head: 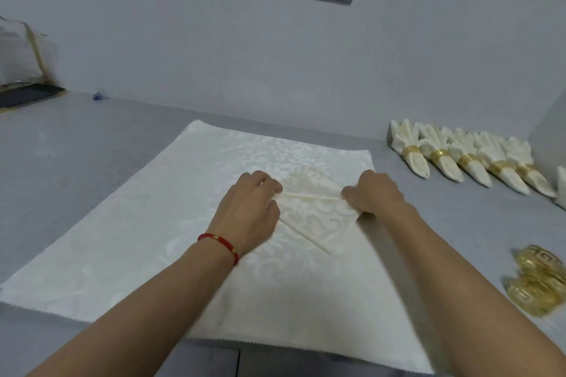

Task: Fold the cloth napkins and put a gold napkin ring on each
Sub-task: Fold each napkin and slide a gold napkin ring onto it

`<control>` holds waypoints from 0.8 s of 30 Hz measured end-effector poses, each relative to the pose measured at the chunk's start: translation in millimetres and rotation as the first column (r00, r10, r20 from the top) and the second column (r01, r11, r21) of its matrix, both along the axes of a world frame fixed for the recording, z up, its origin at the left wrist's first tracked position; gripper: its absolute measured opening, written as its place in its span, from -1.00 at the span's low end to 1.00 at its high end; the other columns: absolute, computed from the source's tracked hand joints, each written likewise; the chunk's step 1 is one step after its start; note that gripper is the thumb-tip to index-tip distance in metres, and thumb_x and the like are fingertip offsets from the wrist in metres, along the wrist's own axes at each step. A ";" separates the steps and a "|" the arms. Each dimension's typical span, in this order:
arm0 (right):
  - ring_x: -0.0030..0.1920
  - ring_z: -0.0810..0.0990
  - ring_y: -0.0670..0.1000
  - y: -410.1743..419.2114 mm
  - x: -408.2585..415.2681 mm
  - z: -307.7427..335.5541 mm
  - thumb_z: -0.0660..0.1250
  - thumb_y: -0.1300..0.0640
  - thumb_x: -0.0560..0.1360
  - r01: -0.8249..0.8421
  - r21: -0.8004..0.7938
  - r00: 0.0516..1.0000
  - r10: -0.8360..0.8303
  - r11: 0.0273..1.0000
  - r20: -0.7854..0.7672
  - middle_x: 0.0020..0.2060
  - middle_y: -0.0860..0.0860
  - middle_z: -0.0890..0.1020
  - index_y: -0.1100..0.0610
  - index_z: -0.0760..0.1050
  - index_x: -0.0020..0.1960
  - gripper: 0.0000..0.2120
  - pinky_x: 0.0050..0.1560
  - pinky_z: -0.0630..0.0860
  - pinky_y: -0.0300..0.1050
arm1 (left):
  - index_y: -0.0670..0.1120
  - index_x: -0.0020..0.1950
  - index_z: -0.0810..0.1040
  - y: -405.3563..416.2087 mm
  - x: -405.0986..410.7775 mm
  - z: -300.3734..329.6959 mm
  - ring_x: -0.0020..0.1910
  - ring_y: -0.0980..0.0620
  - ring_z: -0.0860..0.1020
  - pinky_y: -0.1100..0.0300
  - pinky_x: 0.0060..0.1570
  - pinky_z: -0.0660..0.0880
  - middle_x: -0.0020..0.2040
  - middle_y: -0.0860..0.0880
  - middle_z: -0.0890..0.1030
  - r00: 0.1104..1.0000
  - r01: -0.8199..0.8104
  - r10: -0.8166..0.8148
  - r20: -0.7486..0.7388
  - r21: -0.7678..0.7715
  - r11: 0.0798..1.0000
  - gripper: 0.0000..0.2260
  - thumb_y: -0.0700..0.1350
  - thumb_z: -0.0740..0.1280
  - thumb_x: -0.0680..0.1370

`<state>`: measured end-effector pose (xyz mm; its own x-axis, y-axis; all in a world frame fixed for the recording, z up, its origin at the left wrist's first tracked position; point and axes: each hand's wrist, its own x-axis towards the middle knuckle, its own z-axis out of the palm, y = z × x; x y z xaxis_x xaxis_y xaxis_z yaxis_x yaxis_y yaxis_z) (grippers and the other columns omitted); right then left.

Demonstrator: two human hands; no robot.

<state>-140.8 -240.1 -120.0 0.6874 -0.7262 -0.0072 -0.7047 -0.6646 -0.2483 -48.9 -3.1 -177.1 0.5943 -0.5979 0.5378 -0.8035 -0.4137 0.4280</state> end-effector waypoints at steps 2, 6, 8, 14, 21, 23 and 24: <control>-0.35 0.59 0.10 -8.9 -20.4 -0.3 0.29 0.00 0.55 -0.013 0.156 0.989 -0.010 0.988 0.148 -0.28 0.15 0.69 0.22 0.50 -0.21 -0.70 -0.25 0.53 -0.08 | -0.10 0.16 0.64 -0.3 4.0 -4.3 0.03 -0.09 0.49 -0.01 0.06 0.50 0.07 -0.01 0.63 0.999 0.030 -0.030 0.027 -0.013 0.999 -0.74 -0.27 0.24 0.57; -0.32 0.64 0.10 -16.9 -58.5 -8.2 0.30 0.00 0.62 -0.190 0.353 0.824 -0.047 0.916 0.564 -0.14 0.08 0.72 0.06 0.66 -0.02 -0.79 -0.23 0.56 0.01 | -0.12 0.01 0.70 -0.6 6.9 -3.3 -0.07 -0.12 0.53 0.06 -0.04 0.47 -0.07 -0.07 0.68 0.999 -0.012 0.014 0.042 -0.037 0.999 -0.82 -0.28 0.30 0.60; -0.30 0.62 0.01 -15.7 -69.5 -16.9 0.38 -0.02 0.61 -0.322 0.407 0.786 0.001 0.855 0.618 -0.17 0.02 0.72 -0.04 0.69 0.00 -0.88 -0.26 0.50 -0.07 | -0.13 -0.08 0.69 -0.6 8.4 -3.6 -0.12 -0.12 0.52 0.02 -0.08 0.47 -0.13 -0.08 0.66 0.998 -0.033 0.033 0.058 -0.011 0.999 -0.83 -0.26 0.31 0.60; -0.23 0.67 -0.12 -17.7 -66.7 -30.0 0.56 0.14 0.49 -0.346 0.231 0.766 0.132 0.909 0.629 -0.23 -0.14 0.74 -0.01 0.75 -0.08 -0.93 -0.10 0.55 -0.23 | -0.09 -0.28 0.59 1.4 9.5 -3.2 -0.22 -0.05 0.44 0.08 -0.20 0.38 -0.27 -0.01 0.55 0.995 -0.057 0.056 0.089 0.011 0.998 -0.77 -0.26 0.34 0.57; -0.18 0.60 -0.13 -17.6 -54.0 -35.6 0.51 0.19 0.52 -0.274 -0.021 0.825 0.246 0.962 0.509 -0.18 -0.12 0.66 0.08 0.75 -0.11 -0.94 -0.09 0.55 -0.22 | -0.09 -0.39 0.39 0.2 7.4 0.5 -0.29 0.00 0.29 0.19 -0.35 0.22 -0.40 0.04 0.37 0.987 -0.076 0.068 0.143 0.047 0.996 -0.68 -0.41 0.30 0.48; -0.21 0.50 -0.17 -14.3 -51.7 -34.4 0.48 0.24 0.53 -0.298 -0.128 0.823 0.323 0.946 0.467 -0.17 -0.12 0.56 0.11 0.73 -0.09 -0.92 -0.17 0.39 -0.37 | -0.11 -0.31 0.50 -1.6 8.1 1.3 -0.25 -0.02 0.37 0.10 -0.32 0.38 -0.33 -0.01 0.46 0.981 -0.083 0.061 0.183 0.113 0.990 -0.75 -0.41 0.34 0.46; -0.21 0.47 -0.16 -12.9 -50.9 -34.9 0.47 0.27 0.53 -0.323 -0.189 0.817 0.374 0.927 0.439 -0.14 -0.09 0.52 0.11 0.71 -0.06 -0.91 -0.17 0.36 -0.38 | -0.10 -0.24 0.54 -3.4 7.5 4.4 -0.20 -0.03 0.42 0.06 -0.27 0.43 -0.27 -0.02 0.49 0.978 -0.083 0.047 0.202 0.173 0.982 -0.79 -0.40 0.33 0.47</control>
<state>-191.7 -253.0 -154.9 0.7994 -0.4165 0.4331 -0.2422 -0.8830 -0.4021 -41.3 -6.5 -172.7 0.5287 -0.6588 0.5353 -0.8333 -0.5230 0.1793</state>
